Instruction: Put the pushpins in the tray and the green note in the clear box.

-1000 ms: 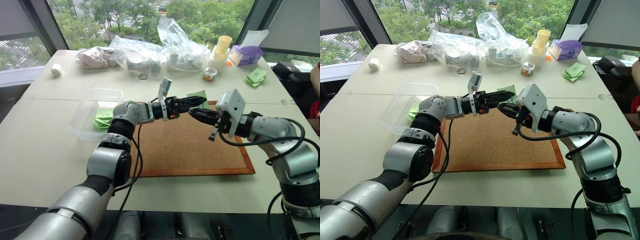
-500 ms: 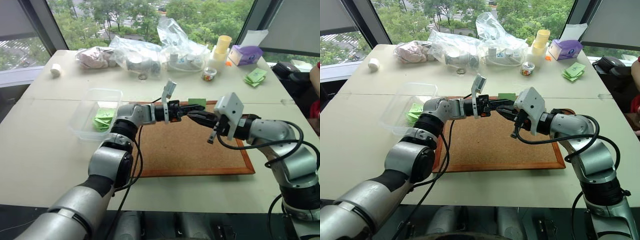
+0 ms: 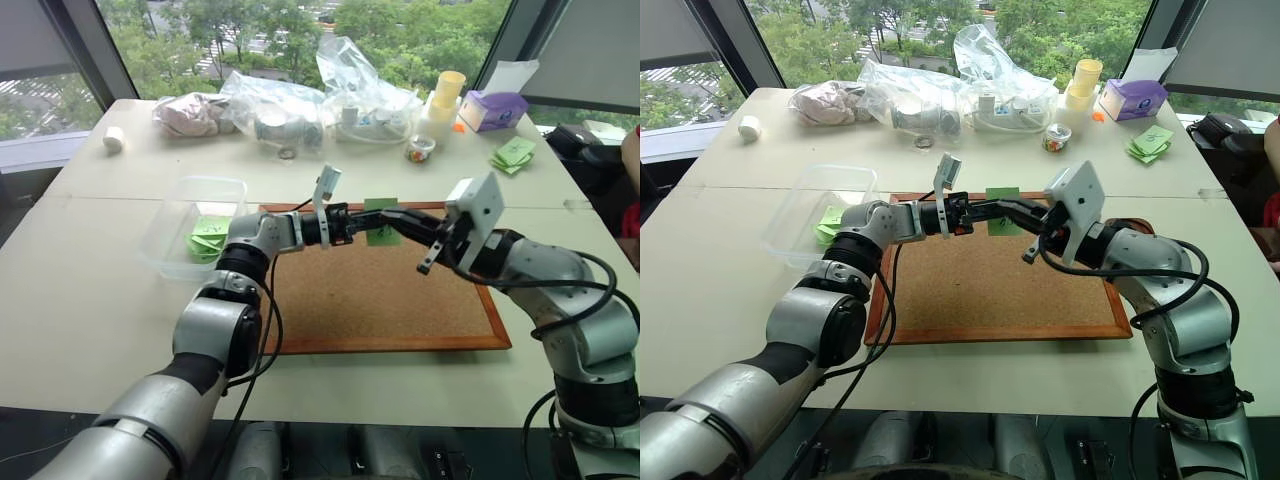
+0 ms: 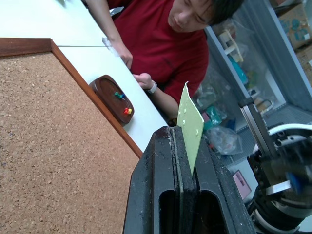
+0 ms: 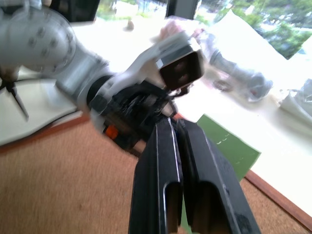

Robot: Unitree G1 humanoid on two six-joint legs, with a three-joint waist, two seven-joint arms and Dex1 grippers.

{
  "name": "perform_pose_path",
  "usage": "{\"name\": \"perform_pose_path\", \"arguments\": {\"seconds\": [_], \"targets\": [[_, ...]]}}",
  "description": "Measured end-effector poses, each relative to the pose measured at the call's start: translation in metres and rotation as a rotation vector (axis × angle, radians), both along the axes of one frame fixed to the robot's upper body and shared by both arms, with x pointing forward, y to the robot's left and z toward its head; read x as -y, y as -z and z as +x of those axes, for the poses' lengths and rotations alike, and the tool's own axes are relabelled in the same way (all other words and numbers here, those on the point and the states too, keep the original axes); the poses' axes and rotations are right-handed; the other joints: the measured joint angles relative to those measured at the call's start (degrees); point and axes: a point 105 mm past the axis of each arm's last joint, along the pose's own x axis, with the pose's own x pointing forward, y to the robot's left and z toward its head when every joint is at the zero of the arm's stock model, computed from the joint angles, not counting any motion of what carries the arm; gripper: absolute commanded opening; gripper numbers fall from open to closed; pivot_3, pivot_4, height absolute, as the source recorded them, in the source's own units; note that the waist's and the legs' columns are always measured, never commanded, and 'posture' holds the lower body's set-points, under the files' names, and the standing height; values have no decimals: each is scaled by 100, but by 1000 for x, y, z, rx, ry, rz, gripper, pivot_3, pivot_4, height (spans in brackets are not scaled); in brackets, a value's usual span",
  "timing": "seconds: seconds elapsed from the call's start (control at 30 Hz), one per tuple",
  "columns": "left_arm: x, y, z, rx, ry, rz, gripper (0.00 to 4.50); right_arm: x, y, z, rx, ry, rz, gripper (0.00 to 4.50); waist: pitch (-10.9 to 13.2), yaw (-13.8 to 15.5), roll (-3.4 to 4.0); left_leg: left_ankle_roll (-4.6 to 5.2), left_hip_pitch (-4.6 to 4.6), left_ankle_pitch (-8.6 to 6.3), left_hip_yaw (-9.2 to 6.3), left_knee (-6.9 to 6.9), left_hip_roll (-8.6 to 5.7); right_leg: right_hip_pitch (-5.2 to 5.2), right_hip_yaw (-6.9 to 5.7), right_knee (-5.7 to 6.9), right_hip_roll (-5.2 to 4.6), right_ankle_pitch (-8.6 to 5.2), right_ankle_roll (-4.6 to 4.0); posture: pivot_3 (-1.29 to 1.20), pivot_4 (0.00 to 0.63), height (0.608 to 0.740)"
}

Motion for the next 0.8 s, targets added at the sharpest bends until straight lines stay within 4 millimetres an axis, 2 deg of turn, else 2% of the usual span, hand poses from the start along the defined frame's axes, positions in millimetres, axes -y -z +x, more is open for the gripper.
{"name": "perform_pose_path", "arguments": {"seconds": [0.07,0.17,0.23,0.47,0.67,0.7,0.8], "targets": [[-6,-1,0,43,-17,13,21,38,4,13,-27,185,14,0,0,6,0,-13,0,8,0,0,2,1,1,0,-5,0,0,0,150,738],[-15,5,-2,113,-51,62,21,94,32,22,-124,454,9,0,0,0,1,-23,0,13,3,-3,5,0,4,0,-8,0,0,0,150,738],[-14,5,-7,155,-60,77,21,115,52,24,-191,557,23,0,0,-2,1,-25,0,14,3,-3,9,0,5,1,-6,0,0,0,150,738],[10,-8,-34,366,-27,126,21,140,89,29,-281,724,58,0,-5,-16,11,-30,7,17,9,-3,8,1,13,4,0,0,0,0,150,738],[13,-2,-40,369,-47,137,21,156,111,33,-314,816,77,0,-5,-19,13,-31,7,18,11,-3,8,1,14,3,0,0,0,0,150,738],[13,-3,-40,373,-47,137,0,157,111,34,-310,819,78,628,-5,-19,13,-31,7,18,11,-3,8,1,14,3,0,0,1,0,150,738],[11,-5,-40,376,-50,129,0,159,113,36,-305,821,86,1948,-5,-19,13,-31,7,18,11,-3,8,1,14,3,0,0,1,0,150,738]]}}
